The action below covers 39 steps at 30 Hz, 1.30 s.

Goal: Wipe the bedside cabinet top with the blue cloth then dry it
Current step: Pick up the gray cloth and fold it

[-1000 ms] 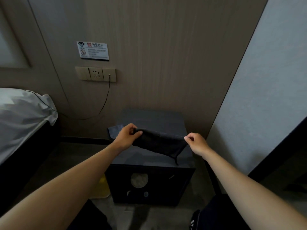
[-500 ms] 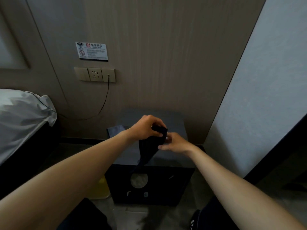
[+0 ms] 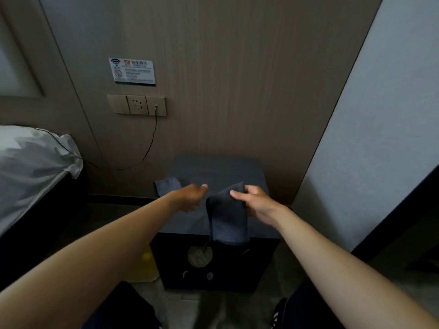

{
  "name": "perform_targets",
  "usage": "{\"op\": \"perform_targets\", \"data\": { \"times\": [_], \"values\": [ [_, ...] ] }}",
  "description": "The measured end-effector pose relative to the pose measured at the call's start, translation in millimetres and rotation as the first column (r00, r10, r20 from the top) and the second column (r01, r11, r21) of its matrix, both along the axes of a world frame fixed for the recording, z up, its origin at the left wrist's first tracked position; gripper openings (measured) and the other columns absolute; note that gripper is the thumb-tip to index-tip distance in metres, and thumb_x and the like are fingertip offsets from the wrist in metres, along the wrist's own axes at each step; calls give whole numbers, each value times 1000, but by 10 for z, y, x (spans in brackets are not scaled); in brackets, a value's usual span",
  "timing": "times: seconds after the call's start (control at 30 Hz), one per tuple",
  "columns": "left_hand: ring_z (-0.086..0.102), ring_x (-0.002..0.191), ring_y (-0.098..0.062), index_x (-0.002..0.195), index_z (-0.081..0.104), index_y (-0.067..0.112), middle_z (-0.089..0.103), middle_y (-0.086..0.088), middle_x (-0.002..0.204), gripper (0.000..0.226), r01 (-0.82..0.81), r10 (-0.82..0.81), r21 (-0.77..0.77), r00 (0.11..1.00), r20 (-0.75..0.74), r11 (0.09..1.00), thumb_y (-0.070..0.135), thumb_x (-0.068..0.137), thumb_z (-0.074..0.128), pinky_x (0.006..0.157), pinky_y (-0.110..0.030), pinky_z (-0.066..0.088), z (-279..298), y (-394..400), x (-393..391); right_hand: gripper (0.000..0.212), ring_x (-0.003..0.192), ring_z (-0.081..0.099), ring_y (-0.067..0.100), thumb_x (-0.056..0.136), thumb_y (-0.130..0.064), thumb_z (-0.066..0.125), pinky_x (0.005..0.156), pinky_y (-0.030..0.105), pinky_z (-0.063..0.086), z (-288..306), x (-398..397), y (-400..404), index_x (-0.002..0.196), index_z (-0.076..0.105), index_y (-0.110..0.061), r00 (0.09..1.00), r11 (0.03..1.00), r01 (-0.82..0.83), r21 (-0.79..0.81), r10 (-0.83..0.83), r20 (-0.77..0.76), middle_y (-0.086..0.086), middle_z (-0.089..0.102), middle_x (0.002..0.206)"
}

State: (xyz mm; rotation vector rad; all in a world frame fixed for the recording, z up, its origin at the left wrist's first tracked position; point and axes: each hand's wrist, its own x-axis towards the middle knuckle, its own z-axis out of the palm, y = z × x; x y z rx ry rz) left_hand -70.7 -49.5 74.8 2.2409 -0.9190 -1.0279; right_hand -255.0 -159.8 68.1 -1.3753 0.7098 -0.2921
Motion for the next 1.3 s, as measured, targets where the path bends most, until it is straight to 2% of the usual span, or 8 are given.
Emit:
{"op": "perform_targets", "data": {
  "times": [0.1, 0.27, 0.43, 0.63, 0.77, 1.0, 1.17, 1.3],
  "values": [
    [62, 96, -26, 131, 48, 14, 65, -14, 109, 69, -175, 151, 23, 772, -618, 984, 68, 98, 21, 84, -34, 44, -55, 80, -131, 24, 94, 71, 23, 92, -21, 67, 70, 32, 56, 34, 42, -17, 115, 66, -11, 994, 987, 44, 153, -58, 88, 11, 73, 109],
    [66, 92, -18, 110, 64, 15, 70, -4, 100, 63, -447, 150, -143, 558, -816, 883, 63, 100, 25, 73, -33, 49, -45, -45, -241, 28, 99, 70, 24, 96, -16, 62, 75, 33, 58, 87, 98, -34, 121, 64, -4, 980, 965, 66, 254, -110, 163, 14, 72, 113],
    [60, 84, -20, 117, 61, 18, 64, -12, 103, 32, -380, 134, -325, 803, -580, 866, 33, 91, 70, 68, -30, 51, -147, -41, -173, 15, 75, 71, 15, 99, -21, 58, 59, 29, 56, 68, 86, -81, 102, 66, -8, 989, 975, 99, 198, -119, 92, 6, 73, 88],
    [71, 87, -16, 120, 67, 11, 73, -9, 98, 37, -238, 9, -453, 892, -451, 859, 10, 84, 77, 72, -30, 59, -124, 48, -162, 29, 97, 72, 22, 83, 1, 74, 77, 33, 58, -10, 14, -161, 110, 70, -7, 988, 988, 155, 7, -155, 29, 10, 75, 106],
    [70, 72, -7, 106, 72, 5, 73, -8, 82, 32, -63, -31, -516, 985, -172, 854, 2, 76, 83, 60, -19, 56, -124, 106, -117, 47, 95, 72, 26, 73, 7, 80, 72, 31, 58, -24, -59, -238, 116, 66, -7, 986, 982, 166, -94, -164, 26, 17, 74, 105],
    [61, 64, -5, 79, 73, 25, 64, 10, 66, 19, 212, 68, -439, 838, 541, 873, 32, 69, 88, 57, -20, 45, -180, 54, -93, 31, 80, 72, 17, 74, -7, 85, 77, 32, 59, 1, -58, -336, 99, 73, -20, 984, 810, 89, -579, -161, -73, 5, 74, 84],
    [52, 82, -15, 87, 69, 17, 53, 0, 93, 22, 312, -8, -385, 787, 618, 869, 26, 75, 85, 73, -29, 44, -196, -18, -97, 4, 80, 57, 6, 91, -23, 69, 71, 20, 42, 66, -41, -324, 92, 71, -20, 970, 530, -95, -842, -141, -198, -5, 59, 91],
    [61, 86, -22, 91, 57, 16, 63, -4, 90, 17, 314, -157, -374, 906, 393, 873, 25, 89, 71, 81, -40, 51, -172, -47, -34, 17, 82, 54, 11, 100, -31, 53, 72, 29, 40, 125, -76, -414, 96, 61, -17, 940, 661, -214, -719, -61, -336, -2, 59, 90]
  ]
}}
